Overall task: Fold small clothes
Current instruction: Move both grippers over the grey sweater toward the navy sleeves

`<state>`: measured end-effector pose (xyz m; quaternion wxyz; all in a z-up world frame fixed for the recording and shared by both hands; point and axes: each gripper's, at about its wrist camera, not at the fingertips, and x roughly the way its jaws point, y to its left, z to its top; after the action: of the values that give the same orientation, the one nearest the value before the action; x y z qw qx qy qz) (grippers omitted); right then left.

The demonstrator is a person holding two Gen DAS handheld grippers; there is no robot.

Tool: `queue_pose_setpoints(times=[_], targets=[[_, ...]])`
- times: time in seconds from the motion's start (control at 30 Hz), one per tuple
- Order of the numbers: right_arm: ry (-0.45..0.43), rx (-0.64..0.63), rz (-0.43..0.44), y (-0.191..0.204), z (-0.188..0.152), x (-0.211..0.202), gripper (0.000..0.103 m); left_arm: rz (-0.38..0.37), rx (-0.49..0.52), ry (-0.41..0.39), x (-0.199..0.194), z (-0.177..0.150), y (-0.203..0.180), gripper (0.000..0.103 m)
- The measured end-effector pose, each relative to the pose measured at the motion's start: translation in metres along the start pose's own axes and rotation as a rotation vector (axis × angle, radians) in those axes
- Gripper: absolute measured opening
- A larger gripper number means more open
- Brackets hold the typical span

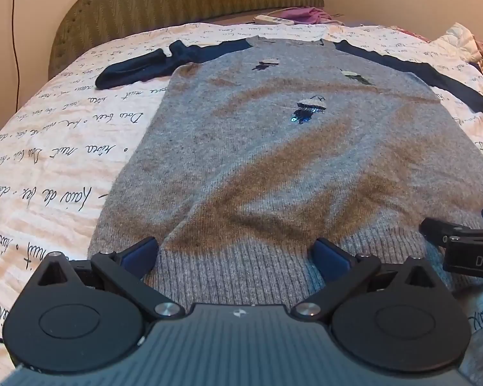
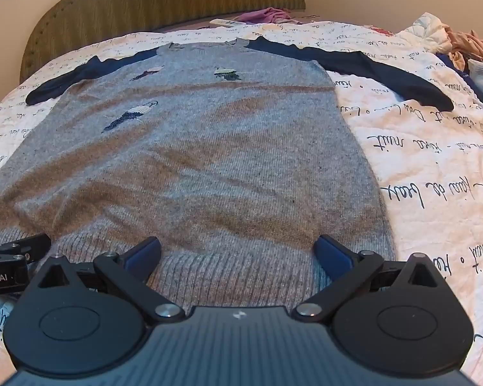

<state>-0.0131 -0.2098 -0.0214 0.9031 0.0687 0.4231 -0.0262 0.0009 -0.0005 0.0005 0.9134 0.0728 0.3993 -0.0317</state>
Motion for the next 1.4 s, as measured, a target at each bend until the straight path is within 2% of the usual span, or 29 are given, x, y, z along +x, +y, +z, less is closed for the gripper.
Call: queue_pose_setpoints(times=[0.2, 0.33, 0.37, 0.43, 0.47, 0.53, 0.63, 0.67, 0.77, 0.87, 1.0, 1.27, 1.4], targets=[[-0.033, -0.006, 0.007, -0.001, 0.000, -0.006, 0.103, -0.006, 0.017, -0.058, -0.012, 0.006, -0.002, 0.100], [-0.082, 0.048, 0.034, -0.010, 0.008, -0.015, 0.103, -0.024, 0.020, -0.127, -0.021, 0.015, -0.003, 0.102], [-0.087, 0.057, 0.041, -0.012, 0.012, -0.016, 0.103, -0.004, 0.041, -0.131, -0.022, 0.016, -0.008, 0.102], [-0.085, 0.066, 0.040, -0.014, 0.021, -0.014, 0.103, -0.017, 0.039, -0.111, -0.016, 0.025, -0.007, 0.102], [-0.082, 0.069, 0.033, -0.015, 0.025, -0.012, 0.103, -0.036, 0.025, -0.058, -0.011, 0.028, -0.006, 0.102], [-0.066, 0.063, 0.016, -0.015, 0.033, -0.007, 0.103, -0.045, 0.009, -0.012, -0.005, 0.031, -0.003, 0.102], [-0.061, 0.053, -0.004, -0.013, 0.041, -0.001, 0.103, -0.032, -0.008, -0.019, -0.001, 0.035, 0.000, 0.102], [-0.060, 0.053, -0.003, -0.012, 0.042, 0.000, 0.103, -0.015, 0.001, 0.008, 0.003, 0.035, -0.001, 0.102], [-0.047, 0.052, 0.004, -0.009, 0.046, 0.005, 0.103, -0.027, -0.009, 0.038, 0.010, 0.039, 0.002, 0.102], [-0.025, 0.056, 0.005, -0.007, 0.050, 0.012, 0.103, -0.039, -0.021, 0.047, 0.015, 0.042, 0.005, 0.102], [-0.025, 0.032, 0.000, -0.003, 0.060, 0.016, 0.103, -0.019, -0.005, 0.029, 0.023, 0.048, 0.003, 0.102], [-0.025, 0.025, -0.003, -0.008, 0.085, 0.029, 0.103, -0.057, -0.053, 0.016, 0.033, 0.066, 0.007, 0.102], [-0.017, 0.028, -0.004, -0.010, 0.094, 0.041, 0.103, -0.036, -0.030, 0.029, 0.043, 0.071, 0.005, 0.102]])
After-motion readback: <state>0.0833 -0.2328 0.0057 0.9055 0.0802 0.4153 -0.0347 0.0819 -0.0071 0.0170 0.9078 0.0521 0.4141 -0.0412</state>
